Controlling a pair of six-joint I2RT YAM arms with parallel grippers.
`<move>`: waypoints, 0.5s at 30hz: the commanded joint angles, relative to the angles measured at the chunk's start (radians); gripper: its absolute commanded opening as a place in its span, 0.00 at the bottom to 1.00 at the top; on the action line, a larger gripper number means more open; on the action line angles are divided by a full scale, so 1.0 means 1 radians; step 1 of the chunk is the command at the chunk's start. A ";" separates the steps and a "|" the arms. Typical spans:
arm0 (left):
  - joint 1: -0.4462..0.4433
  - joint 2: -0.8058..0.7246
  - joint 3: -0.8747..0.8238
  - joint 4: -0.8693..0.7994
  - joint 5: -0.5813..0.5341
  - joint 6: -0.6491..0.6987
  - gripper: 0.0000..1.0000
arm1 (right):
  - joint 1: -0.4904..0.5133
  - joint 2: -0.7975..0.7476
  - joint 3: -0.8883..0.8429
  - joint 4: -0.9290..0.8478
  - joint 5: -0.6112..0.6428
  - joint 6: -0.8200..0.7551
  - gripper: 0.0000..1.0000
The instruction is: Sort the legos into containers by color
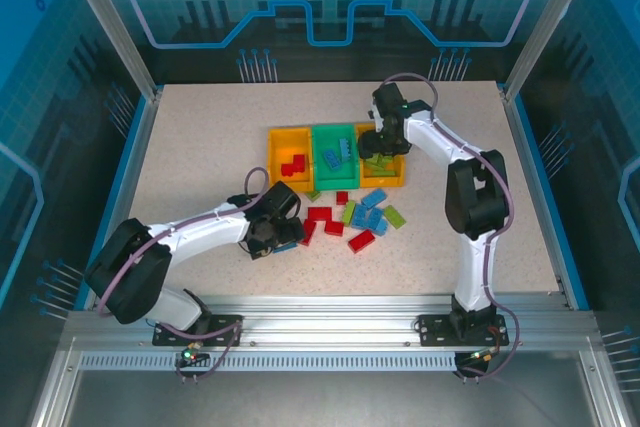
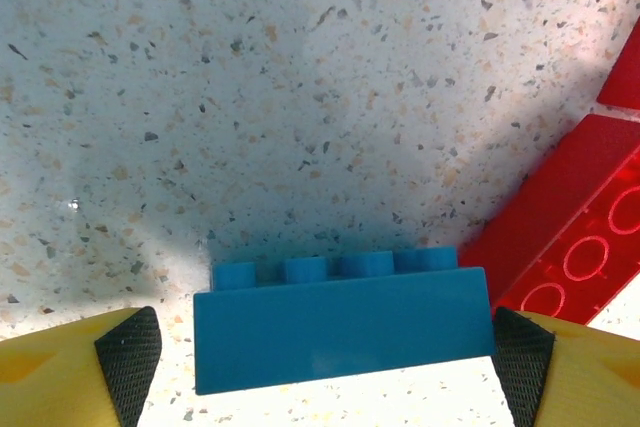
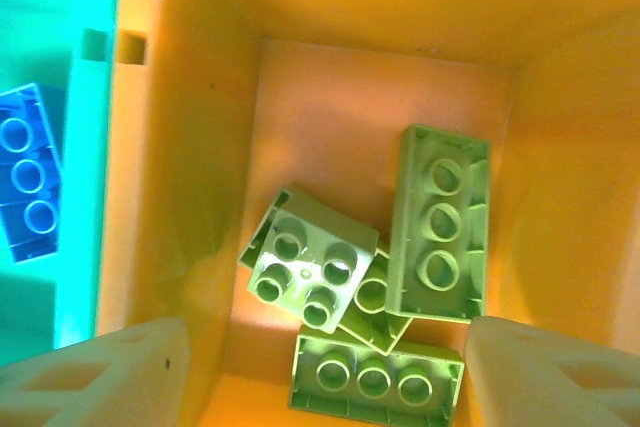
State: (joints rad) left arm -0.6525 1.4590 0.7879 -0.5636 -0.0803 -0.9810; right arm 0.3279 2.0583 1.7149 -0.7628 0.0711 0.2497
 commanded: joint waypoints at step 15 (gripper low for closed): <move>-0.022 0.023 -0.030 0.017 -0.004 -0.021 0.65 | -0.081 -0.246 -0.168 0.075 0.004 0.074 0.79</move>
State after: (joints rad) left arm -0.6670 1.4727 0.7879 -0.5404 -0.0811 -0.9958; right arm 0.2832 1.8618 1.5700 -0.7113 0.0750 0.2974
